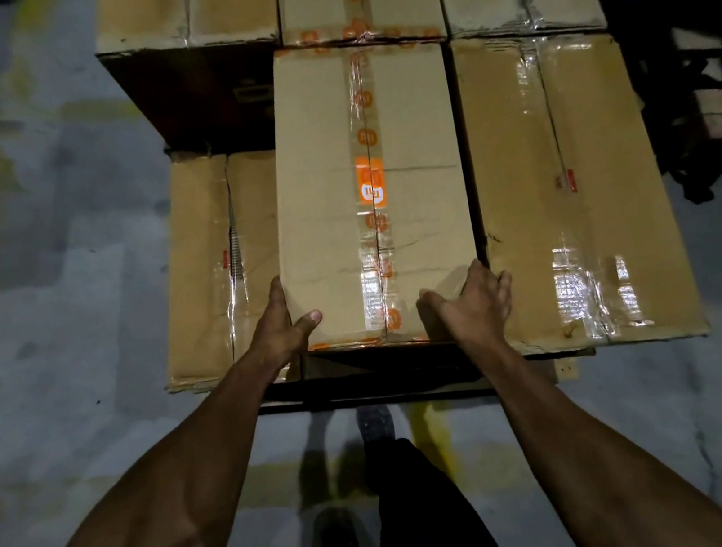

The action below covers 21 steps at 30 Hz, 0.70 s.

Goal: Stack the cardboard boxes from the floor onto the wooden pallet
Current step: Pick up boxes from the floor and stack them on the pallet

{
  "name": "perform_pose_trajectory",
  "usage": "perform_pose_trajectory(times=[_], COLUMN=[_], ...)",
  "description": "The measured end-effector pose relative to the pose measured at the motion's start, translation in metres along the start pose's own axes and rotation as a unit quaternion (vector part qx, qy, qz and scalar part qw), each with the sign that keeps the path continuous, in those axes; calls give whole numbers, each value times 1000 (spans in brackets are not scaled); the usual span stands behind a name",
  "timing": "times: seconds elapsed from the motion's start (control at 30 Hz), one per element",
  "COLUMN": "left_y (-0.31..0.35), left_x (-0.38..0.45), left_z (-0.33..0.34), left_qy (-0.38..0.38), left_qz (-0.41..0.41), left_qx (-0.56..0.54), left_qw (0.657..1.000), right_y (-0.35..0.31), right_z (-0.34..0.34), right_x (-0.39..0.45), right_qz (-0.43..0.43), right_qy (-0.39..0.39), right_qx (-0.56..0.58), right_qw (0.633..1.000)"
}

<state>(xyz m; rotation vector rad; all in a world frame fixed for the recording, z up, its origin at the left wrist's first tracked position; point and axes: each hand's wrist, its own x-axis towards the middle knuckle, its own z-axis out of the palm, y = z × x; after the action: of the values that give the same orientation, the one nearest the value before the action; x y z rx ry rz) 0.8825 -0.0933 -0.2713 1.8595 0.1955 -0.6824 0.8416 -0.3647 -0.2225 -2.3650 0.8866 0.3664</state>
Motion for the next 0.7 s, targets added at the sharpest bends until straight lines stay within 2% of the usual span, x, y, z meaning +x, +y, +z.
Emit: perform_pose_trajectory(times=[0.2,0.37,0.5,0.7], left_y=[-7,-13,-12,-11], left_x=[11,16,19,18], left_z=[-3,2,9,6], left_qy=[15,30,32,20], left_qz=[-7,-4,-2,-10], left_qx=[10,8,16,15], left_qw=[1000,999,999,1000], right_y=[2,8,24,69], right_z=[8,8,6,-10], right_x=[4,5,0,1], right_qz=[-13,-31,-110,-252], right_qy=[45,43,0,-70], right_qx=[32,30,-112,-265], right_qw=[998,998,988,928])
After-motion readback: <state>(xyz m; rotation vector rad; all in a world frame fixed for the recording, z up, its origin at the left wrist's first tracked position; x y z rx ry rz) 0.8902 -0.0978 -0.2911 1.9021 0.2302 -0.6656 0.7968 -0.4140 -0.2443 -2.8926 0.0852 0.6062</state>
